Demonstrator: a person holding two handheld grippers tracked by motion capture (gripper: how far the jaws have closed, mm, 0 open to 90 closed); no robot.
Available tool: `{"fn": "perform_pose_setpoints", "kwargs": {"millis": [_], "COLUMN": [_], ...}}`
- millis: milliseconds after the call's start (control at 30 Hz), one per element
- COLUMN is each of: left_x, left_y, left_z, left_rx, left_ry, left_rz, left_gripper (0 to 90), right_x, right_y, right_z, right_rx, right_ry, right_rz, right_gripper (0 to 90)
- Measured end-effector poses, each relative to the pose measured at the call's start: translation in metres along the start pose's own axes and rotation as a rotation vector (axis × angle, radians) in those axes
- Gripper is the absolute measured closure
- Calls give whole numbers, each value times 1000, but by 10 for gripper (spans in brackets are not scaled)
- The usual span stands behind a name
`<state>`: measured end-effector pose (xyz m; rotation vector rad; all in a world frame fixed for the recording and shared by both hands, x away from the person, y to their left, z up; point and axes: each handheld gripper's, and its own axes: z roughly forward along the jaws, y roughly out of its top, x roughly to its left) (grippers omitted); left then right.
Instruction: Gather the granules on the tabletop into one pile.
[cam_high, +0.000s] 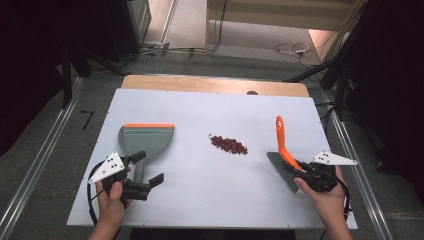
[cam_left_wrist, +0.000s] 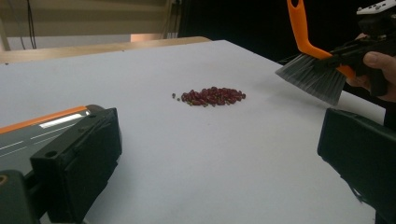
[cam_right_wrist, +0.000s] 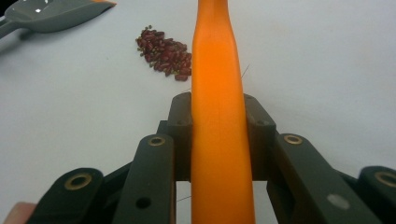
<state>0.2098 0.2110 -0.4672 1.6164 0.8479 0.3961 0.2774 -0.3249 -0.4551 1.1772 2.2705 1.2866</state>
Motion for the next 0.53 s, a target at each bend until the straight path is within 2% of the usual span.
{"fn": "perform_pose_setpoints", "kwargs": {"millis": [533], "left_x": [-1], "left_y": [0], "left_z": [2], "left_rx": [13], "left_ry": [-2], "left_rz": [11], "left_gripper": [8], "right_x": [-4], "right_y": [-3], "right_z": [2], "right_rx": [5], "right_ry": [-2], "right_rz": [9], "right_gripper": [685]}}
